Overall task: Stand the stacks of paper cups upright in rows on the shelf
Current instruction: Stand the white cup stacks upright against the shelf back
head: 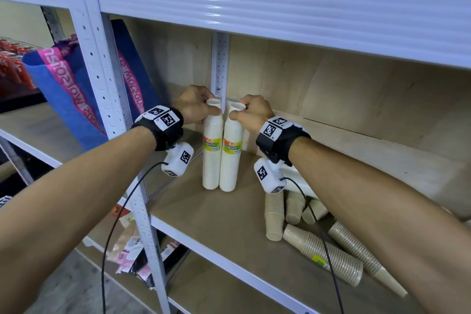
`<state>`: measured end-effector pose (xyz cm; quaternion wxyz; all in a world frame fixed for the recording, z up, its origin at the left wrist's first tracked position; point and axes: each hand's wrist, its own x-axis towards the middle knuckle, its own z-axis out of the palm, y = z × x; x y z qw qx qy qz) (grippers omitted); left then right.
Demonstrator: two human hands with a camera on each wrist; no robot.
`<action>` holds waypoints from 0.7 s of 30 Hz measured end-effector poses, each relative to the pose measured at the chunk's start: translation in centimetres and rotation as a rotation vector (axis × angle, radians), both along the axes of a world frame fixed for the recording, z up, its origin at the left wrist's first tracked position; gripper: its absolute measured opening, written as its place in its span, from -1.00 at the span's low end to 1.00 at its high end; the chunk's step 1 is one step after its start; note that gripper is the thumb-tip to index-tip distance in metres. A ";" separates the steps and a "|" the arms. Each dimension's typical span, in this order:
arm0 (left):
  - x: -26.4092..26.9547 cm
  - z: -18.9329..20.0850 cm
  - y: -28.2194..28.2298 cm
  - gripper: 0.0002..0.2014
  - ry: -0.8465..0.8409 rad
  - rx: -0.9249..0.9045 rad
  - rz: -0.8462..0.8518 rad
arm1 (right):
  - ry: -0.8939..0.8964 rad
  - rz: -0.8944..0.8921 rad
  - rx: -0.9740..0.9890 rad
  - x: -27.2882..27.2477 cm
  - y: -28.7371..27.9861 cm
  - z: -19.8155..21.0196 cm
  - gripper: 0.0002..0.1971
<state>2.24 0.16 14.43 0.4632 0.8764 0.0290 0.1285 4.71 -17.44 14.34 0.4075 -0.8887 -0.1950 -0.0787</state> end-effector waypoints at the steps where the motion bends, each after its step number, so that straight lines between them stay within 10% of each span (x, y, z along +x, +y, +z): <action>1: -0.2 -0.1 0.2 -0.69 -0.007 0.003 0.009 | 0.000 0.006 0.006 0.1 0.4 -0.1 -0.79; 21: 0.7 2.2 0.5 -0.56 -0.081 0.029 0.023 | 0.012 -0.041 -0.029 3.4 -1.6 0.8 -0.56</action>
